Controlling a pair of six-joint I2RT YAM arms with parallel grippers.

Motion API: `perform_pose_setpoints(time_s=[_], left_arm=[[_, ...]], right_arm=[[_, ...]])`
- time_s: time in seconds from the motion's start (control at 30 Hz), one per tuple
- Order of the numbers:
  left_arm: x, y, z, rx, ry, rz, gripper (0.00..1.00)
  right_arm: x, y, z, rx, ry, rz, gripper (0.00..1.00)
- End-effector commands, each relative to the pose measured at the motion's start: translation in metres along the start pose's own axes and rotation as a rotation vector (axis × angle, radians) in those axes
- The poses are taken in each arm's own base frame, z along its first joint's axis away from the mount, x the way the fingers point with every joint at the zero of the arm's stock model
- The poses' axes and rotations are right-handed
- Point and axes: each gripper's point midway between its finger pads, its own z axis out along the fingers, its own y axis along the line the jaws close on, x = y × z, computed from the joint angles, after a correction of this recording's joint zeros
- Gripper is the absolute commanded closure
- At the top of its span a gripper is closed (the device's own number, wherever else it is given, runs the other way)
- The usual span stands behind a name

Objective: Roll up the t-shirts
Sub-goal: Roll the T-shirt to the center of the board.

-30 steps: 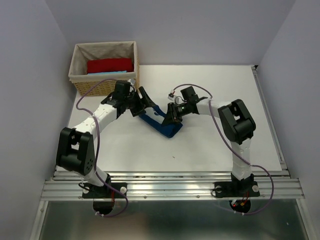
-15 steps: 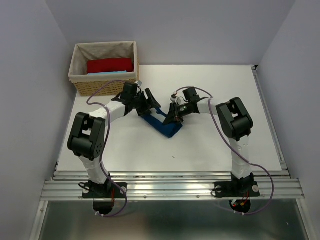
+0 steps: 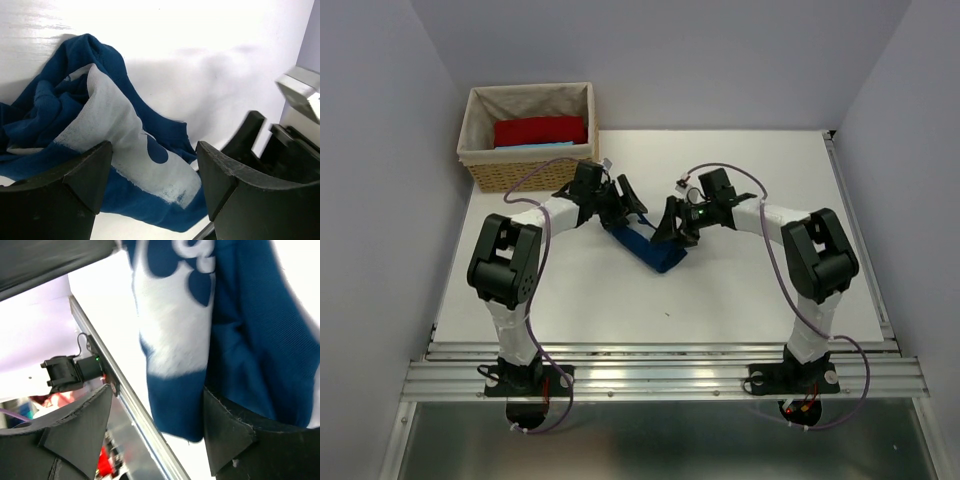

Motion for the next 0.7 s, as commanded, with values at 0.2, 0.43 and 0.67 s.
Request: perform_pose_setpoints(time_s=[0.2,0.43,0.67], left_arm=[[-0.017,-0.034,0.002,0.076,-0.027,0.062,0.21],[-0.016,-0.042,0.005,0.075,-0.020,0.064,0.21],[-0.015,-0.039,0.012,0.059,-0.014,0.053,0.21]], right_arm=[[-0.004,-0.004,-0.049,0.263,-0.170,-0.096,0.27],[-0.032,0.011,-0.089,0.436,-0.393,-0.172,0.50],[-0.033,0.046,-0.051,0.295,-0.345,-0.230,0.91]])
